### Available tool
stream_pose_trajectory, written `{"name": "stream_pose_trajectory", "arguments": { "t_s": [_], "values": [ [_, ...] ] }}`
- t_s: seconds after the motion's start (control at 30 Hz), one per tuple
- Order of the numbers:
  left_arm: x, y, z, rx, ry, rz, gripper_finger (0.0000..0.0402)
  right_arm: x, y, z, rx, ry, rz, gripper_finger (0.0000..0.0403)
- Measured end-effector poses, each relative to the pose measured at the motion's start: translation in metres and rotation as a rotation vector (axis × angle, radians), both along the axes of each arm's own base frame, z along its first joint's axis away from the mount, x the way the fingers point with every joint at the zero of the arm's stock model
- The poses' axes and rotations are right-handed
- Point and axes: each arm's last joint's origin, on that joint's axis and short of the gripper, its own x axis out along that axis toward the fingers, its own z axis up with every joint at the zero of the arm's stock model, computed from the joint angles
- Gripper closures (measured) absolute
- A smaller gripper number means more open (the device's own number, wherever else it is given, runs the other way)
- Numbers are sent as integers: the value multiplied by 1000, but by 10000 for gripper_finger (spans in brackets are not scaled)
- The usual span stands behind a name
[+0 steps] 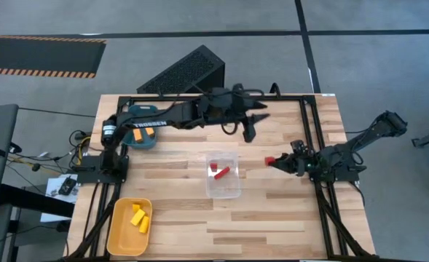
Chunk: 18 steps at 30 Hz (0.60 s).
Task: Sort & place blocks by color
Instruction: Put the red block into the transparent bin
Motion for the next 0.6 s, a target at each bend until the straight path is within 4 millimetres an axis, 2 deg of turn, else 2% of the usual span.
{"name": "stream_pose_trajectory", "arguments": {
  "t_s": [0.1, 0.23, 0.3, 0.43, 0.53, 0.6],
  "values": [
    [-11, 15, -13, -18, 39, 31, 282, 0, 0, 2, 10, -20, -1, 264],
    [-25, 26, -67, -136, 80, 39, 285, 0, -1, 3, 15, -25, -21, 260],
    [-36, 26, -86, -215, 6, 0, 285, 0, -1, 3, 17, -27, -31, 263],
    [-63, 22, -103, -291, -123, -72, 285, 2, -6, 4, 23, -39, -73, 266],
    [-73, 16, -113, -252, -105, -110, 285, 4, -15, 5, 62, -54, -124, 262],
    [-76, 12, -113, -204, -81, -126, 283, 6, -22, 6, 93, -68, -140, 262]
  ]
}}
